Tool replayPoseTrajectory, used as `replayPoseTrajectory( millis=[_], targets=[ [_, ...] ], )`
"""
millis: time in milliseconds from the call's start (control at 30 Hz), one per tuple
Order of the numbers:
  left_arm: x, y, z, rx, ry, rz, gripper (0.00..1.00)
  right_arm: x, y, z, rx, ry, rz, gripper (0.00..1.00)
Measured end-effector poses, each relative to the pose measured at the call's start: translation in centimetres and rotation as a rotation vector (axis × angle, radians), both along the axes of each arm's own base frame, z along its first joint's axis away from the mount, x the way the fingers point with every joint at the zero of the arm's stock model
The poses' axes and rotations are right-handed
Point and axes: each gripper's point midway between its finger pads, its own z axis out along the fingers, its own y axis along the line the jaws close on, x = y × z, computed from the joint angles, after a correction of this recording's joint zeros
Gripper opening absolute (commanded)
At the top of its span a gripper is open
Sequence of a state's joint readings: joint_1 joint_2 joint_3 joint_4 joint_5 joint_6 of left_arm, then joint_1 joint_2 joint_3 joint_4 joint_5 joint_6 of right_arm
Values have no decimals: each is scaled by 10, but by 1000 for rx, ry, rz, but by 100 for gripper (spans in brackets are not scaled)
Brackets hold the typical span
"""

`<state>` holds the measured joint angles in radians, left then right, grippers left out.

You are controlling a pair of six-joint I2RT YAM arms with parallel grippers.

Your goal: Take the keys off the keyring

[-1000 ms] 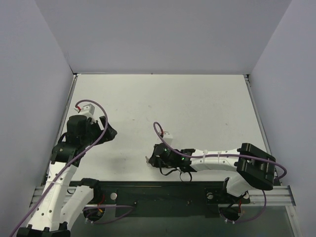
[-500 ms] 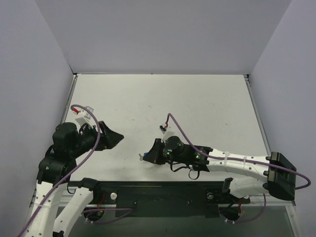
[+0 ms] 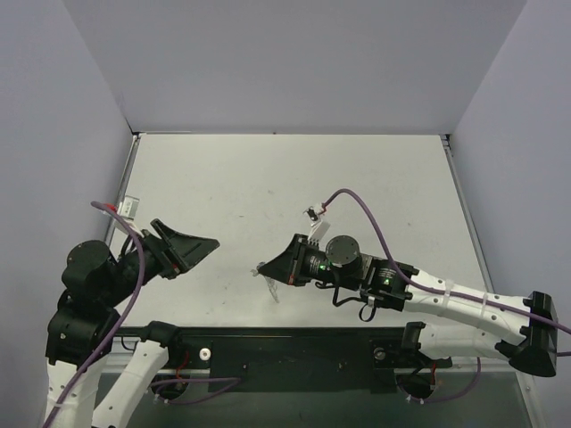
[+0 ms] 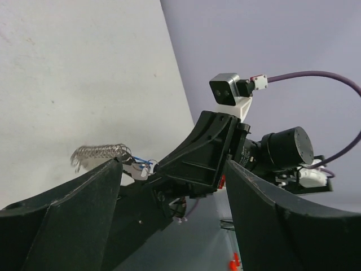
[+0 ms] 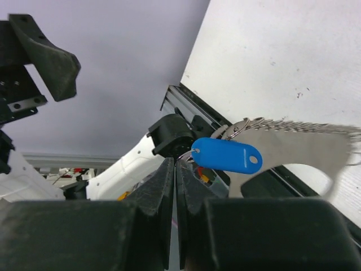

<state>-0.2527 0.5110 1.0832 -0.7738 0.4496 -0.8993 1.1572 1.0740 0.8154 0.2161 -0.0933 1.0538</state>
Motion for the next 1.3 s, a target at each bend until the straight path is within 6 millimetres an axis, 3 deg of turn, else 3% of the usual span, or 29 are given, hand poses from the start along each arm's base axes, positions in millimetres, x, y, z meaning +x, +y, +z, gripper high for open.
replayPoseTrajectory(
  millis=[200,600,800,833,867,900,1000,1067,1167,1300],
  targets=[
    [-17,-7,22,-117,-19,-44,82,0,-5,25,79,-4,-16,0],
    [-34,-24,33,-198,-57,-199,82,6,-5,73,267,-3,-41,0],
    [-33,-21,21,-110,-96,-200,84,12,-9,81,233,-18,-75,0],
    [-30,-19,16,-84,-88,-181,84,14,-11,79,208,-23,-92,4],
    [-27,-16,11,-56,-78,-158,84,18,-15,76,172,-25,-117,12],
    [-23,-12,6,-31,-66,-131,84,21,-18,72,138,-25,-137,28],
    [-7,3,-18,72,6,-23,84,29,-31,50,-7,-22,-198,56],
    [4,15,-43,161,82,46,84,33,-32,28,-119,-17,-212,66],
    [15,33,-75,293,181,125,84,34,-20,-12,-281,-3,-181,68],
    [24,53,-96,409,198,200,84,30,-4,-90,-533,42,-115,68]
  ],
)
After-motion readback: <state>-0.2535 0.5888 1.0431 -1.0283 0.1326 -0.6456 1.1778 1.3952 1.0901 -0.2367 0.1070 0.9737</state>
